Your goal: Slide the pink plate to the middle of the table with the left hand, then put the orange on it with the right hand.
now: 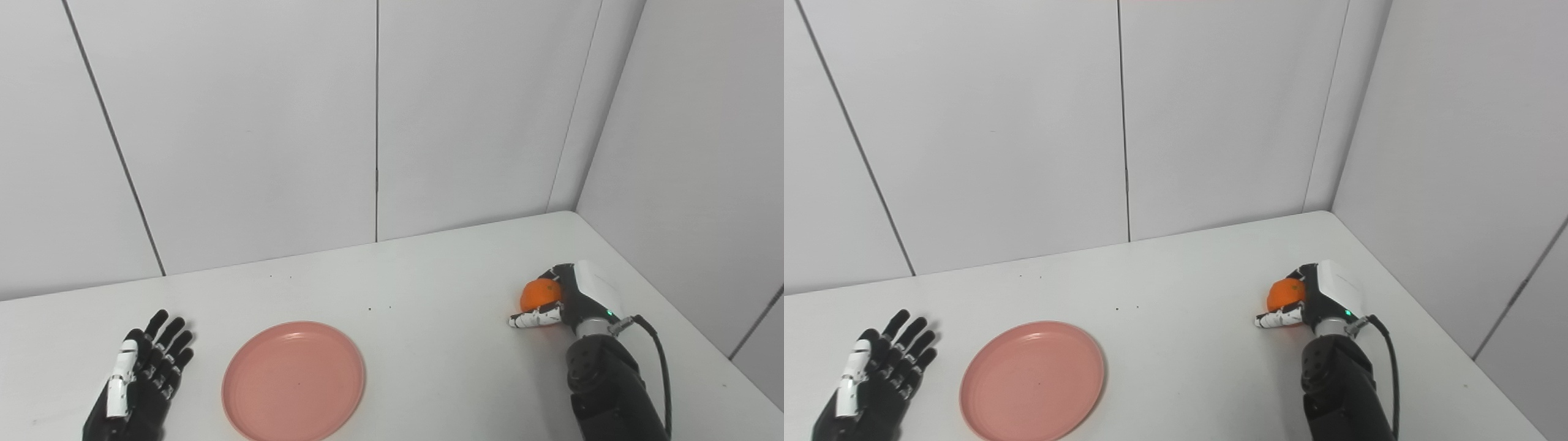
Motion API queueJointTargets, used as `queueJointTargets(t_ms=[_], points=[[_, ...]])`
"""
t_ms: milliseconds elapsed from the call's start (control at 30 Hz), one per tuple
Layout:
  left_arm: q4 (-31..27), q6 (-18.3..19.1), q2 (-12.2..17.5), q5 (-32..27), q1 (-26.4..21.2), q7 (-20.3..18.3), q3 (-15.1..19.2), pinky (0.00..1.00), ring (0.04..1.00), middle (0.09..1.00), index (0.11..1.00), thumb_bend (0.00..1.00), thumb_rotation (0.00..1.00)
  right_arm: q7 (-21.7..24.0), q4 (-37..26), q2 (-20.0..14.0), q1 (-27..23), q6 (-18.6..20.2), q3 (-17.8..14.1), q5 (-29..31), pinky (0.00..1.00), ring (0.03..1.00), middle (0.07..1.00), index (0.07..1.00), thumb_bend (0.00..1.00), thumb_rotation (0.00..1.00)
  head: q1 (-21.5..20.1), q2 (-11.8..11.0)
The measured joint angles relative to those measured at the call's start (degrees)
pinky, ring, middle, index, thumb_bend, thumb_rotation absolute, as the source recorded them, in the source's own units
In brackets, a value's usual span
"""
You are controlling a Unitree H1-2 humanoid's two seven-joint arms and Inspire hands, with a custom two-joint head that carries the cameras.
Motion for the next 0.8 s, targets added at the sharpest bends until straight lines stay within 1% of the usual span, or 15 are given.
queueJointTargets(t_ms=[100,233,333,367,433,633,667,800], points=[[0.00,0.01,0.01,-0.45,0.04,-0.04,0.03,0.99,0.954,0.949,0.942,0.30,1.00,0.11,-0.14,-0.06,0.01,0.00,-0.29,0.80,0.27,0.329,0.424,0.485,0.52,0.13,0.18,0.09],[-0.02,0.01,0.01,-0.55,0.04,-0.03,0.01,0.99,0.956,0.951,0.944,0.30,1.00,0.53,-0.67,0.04,0.20,0.01,-0.57,0.89,0.26,0.330,0.425,0.485,0.52,0.13,0.44,0.18],[-0.02,0.01,0.02,-0.64,0.05,-0.10,-0.01,1.00,0.963,0.959,0.952,0.30,1.00,1.06,-2.57,0.47,0.96,0.04,-0.54,0.92,0.27,0.340,0.432,0.484,0.52,0.13,0.53,0.26],[-0.02,0.01,0.02,-0.67,0.06,-0.13,0.00,1.00,0.960,0.957,0.950,0.30,1.00,1.08,-3.29,0.73,1.16,0.07,-0.55,0.92,0.26,0.329,0.423,0.483,0.52,0.13,0.53,0.26],[-0.03,0.01,0.02,-0.67,0.07,-0.14,-0.01,0.99,0.957,0.954,0.947,0.30,1.00,0.99,-5.47,1.17,1.56,0.14,-0.43,0.91,0.25,0.316,0.412,0.482,0.52,0.13,0.61,0.18],[-0.03,0.01,0.02,-0.65,0.07,-0.14,-0.07,0.98,0.953,0.949,0.942,0.30,1.00,-0.88,-11.95,1.52,1.70,0.16,0.23,0.77,0.28,0.352,0.436,0.482,0.52,0.13,1.05,0.09],[-0.07,0.01,0.02,-0.65,0.09,-0.14,-0.09,0.98,0.951,0.948,0.942,0.30,1.00,-0.66,-13.21,1.72,1.70,0.21,0.33,0.56,0.26,0.339,0.425,0.482,0.52,0.13,1.32,0.09],[-0.50,0.13,-0.04,-0.64,0.31,0.05,-0.14,0.99,0.956,0.953,0.948,0.30,1.00,0.02,-18.60,2.12,1.40,0.23,2.51,-0.88,0.28,0.357,0.437,0.483,0.52,0.13,2.02,0.18]])
